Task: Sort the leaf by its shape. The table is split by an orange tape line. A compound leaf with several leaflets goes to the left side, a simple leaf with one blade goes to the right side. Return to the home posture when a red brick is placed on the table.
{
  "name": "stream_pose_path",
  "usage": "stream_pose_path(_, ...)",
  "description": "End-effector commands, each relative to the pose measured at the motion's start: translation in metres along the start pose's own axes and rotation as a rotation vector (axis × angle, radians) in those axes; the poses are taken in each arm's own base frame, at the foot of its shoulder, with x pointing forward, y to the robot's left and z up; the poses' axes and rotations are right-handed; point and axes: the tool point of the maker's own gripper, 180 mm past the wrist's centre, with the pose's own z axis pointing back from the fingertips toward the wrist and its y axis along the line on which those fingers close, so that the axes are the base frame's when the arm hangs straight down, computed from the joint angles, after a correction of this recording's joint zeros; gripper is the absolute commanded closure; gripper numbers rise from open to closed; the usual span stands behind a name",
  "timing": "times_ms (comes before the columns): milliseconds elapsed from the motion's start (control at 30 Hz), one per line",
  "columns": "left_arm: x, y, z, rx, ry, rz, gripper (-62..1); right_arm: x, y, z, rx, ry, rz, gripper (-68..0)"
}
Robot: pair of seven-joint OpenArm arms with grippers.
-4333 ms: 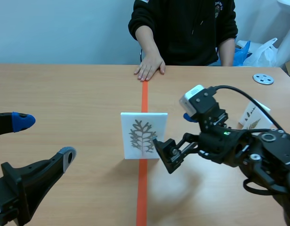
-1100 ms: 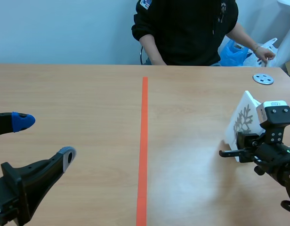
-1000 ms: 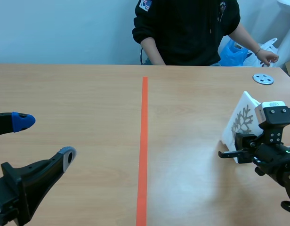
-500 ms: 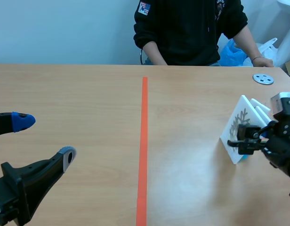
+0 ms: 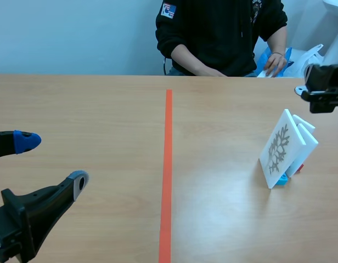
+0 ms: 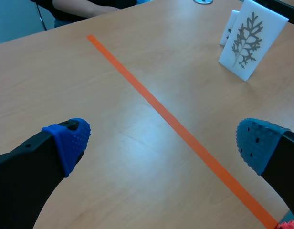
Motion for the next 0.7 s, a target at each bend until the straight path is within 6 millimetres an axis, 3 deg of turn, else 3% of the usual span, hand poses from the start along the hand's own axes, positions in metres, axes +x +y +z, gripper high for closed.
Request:
stream_pose_path(0, 0.012, -0.003, -0.001, -0.006, -0.042, 0.0, -62.3, 0.019, 0.0, 0.006, 0.014, -0.047, 0.025, -37.4)
stream_pose_path(167, 0.012, -0.003, -0.001, -0.006, -0.042, 0.0, -62.3, 0.04, 0.016, 0.024, 0.083, -0.065, 0.06, -48.8)
stream_pose_path(333, 0.012, -0.003, -0.001, -0.006, -0.042, 0.0, -62.3, 0.03, 0.04, 0.039, 0.227, -0.005, 0.083, -67.9)
stream_pose_path(667, 0.012, -0.003, -0.001, -0.006, -0.042, 0.0, -62.3, -0.008, 0.068, 0.07, 0.365, 0.125, -0.002, -67.9)
